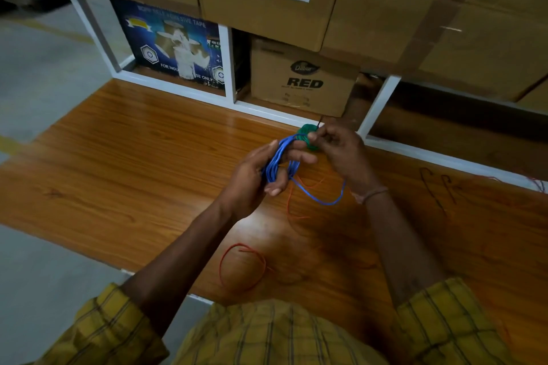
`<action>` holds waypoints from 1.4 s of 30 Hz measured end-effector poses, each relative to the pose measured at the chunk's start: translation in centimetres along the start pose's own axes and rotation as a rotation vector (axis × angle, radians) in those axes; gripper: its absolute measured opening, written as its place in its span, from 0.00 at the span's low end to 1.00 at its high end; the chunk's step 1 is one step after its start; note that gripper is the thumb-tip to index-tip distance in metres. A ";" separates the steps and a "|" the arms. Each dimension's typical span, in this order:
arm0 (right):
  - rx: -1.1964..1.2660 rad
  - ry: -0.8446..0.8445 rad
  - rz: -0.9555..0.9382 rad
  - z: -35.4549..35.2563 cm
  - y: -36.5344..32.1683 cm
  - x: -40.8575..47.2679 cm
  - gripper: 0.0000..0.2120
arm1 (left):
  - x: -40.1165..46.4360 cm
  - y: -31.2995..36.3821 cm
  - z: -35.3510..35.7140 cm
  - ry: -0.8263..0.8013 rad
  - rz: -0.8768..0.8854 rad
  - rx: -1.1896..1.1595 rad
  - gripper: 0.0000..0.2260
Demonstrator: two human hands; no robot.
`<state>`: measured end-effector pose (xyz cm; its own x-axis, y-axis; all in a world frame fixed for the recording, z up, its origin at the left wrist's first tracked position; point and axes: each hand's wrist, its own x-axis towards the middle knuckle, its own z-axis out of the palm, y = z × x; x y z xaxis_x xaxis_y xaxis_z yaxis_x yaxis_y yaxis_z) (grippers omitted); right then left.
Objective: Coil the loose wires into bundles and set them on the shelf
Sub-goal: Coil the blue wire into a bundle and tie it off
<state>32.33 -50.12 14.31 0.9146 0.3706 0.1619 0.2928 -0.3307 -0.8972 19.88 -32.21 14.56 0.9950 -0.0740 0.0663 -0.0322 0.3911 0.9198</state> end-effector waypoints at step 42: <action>1.118 -0.637 0.354 -2.7 -2.0 -2.1 0.11 | 1.4 0.7 -0.8 -0.210 -0.078 0.288 0.19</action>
<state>30.56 -52.54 16.87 0.5144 0.8525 -0.0926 -0.5967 0.2783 -0.7526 21.35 -31.31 15.04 0.9554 -0.2923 0.0425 -0.0121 0.1051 0.9944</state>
